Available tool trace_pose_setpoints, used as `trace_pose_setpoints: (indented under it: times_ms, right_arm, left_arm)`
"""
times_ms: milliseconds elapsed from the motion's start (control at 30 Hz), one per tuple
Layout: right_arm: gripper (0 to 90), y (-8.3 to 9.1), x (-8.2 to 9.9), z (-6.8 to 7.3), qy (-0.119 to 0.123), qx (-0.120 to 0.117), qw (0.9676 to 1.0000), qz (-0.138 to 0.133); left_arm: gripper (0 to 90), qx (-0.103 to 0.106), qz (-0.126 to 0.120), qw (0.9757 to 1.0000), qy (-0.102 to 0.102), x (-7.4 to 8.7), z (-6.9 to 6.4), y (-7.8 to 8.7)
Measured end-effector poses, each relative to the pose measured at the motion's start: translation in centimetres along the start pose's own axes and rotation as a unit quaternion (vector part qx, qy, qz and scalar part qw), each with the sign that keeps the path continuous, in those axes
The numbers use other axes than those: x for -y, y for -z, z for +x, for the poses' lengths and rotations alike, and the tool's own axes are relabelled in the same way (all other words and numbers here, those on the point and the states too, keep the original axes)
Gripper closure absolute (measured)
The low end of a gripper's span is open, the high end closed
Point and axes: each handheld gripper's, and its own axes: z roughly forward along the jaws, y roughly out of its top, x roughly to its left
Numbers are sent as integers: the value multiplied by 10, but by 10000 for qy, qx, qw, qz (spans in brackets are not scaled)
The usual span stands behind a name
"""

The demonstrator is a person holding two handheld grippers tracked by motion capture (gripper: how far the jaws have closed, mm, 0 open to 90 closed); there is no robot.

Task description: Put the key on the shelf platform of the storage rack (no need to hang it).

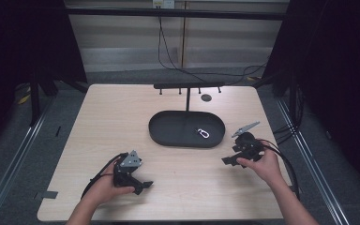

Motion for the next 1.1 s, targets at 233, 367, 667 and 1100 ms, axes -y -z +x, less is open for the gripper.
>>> trace_pose_setpoints:
  times_ms: [233,367,667,1100]
  right_arm:
    - [263,-1,7,2,53,9,10000,35]
    - [262,-1,9,3,91,34,9999,82]
    - [262,1,18,5,89,33,9999,72]
    - [262,-1,31,7,18,65,9999,159]
  left_arm:
    - [27,1,2,10000,0,0,0,0]
    - [27,-1,5,10000,-1,0,0,0]
    - [27,-1,0,10000,-1,0,0,0]
    - [27,-3,1,10000,1,0,0,0]
